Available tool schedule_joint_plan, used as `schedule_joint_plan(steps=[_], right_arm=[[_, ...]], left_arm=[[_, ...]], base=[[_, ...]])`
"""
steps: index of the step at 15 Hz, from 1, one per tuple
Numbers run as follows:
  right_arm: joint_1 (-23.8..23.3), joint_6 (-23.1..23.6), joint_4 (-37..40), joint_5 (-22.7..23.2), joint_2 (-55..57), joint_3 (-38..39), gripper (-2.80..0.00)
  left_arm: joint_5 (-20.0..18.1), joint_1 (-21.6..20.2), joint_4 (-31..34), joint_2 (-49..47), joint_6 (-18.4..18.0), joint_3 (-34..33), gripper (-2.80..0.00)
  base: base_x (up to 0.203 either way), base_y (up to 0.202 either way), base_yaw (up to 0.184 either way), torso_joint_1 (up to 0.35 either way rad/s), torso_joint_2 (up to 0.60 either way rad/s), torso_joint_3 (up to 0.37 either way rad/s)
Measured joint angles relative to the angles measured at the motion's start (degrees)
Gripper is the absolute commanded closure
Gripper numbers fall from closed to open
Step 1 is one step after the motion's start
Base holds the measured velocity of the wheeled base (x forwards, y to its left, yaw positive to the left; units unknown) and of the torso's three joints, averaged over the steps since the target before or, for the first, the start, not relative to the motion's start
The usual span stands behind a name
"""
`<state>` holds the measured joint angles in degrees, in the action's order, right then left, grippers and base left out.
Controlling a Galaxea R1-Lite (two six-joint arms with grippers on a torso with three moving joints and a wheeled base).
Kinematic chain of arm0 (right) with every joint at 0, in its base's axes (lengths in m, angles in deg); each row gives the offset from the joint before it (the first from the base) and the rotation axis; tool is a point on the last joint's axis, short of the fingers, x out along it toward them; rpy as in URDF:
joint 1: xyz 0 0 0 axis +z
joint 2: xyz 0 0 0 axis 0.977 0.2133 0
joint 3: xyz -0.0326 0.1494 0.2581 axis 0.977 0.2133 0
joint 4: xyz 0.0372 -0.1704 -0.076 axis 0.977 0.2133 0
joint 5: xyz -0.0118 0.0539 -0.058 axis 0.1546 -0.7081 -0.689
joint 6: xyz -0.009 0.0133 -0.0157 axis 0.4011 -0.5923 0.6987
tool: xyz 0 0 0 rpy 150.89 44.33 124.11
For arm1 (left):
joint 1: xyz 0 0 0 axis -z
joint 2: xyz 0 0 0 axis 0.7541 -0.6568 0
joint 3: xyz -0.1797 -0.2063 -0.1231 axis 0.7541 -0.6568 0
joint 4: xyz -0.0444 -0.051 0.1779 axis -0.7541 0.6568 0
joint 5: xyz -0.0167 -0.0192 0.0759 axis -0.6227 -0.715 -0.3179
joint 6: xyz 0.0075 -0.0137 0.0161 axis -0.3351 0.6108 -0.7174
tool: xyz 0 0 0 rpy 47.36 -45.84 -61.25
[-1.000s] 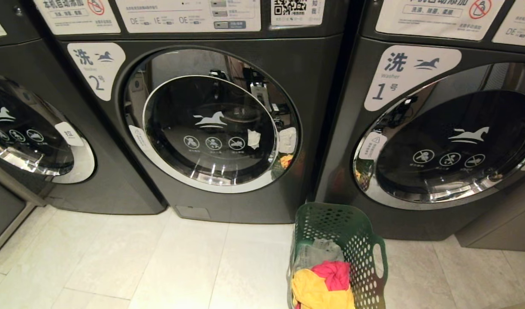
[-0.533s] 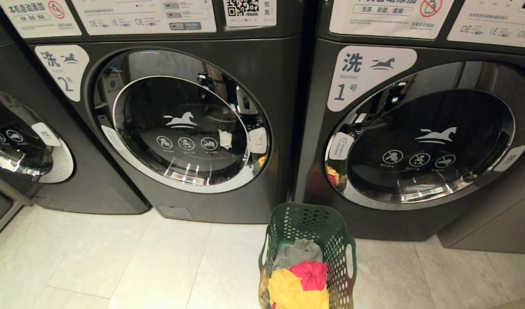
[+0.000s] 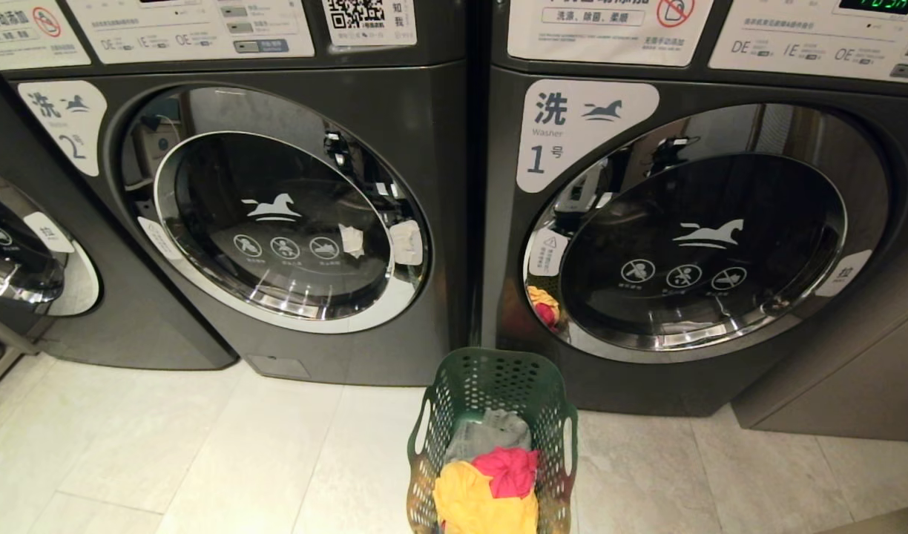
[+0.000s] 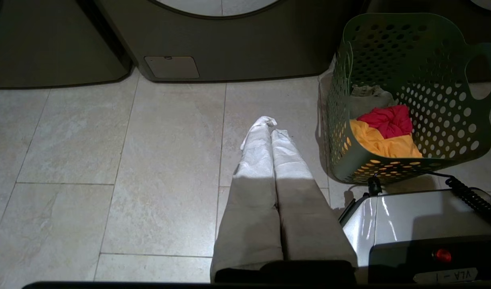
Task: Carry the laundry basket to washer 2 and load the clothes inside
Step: Open the lid of the washing machine
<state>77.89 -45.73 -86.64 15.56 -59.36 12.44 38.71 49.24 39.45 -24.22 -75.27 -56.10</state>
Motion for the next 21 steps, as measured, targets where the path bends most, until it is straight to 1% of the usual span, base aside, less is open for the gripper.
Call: schedule_joint_plan(steps=[6,12,21], right_arm=[[0.0,-0.2,0.0,0.0,0.0,0.0,0.00],[0.0,-0.1,0.0,0.0,0.0,0.0,0.00],[0.0,-0.1,0.0,0.0,0.0,0.0,0.00]], left_arm=[[0.1,0.0,0.0,0.0,0.0,-0.1,0.00],[0.2,0.0,0.0,0.0,0.1,-0.1,0.00],[-0.1,0.0,0.0,0.0,0.0,-0.1,0.00]], base=[[0.000,0.000,0.000,0.000,0.00,0.000],[0.002,0.005,-0.113,0.000,0.00,0.004],[0.000,0.000,0.000,0.000,0.00,0.000]])
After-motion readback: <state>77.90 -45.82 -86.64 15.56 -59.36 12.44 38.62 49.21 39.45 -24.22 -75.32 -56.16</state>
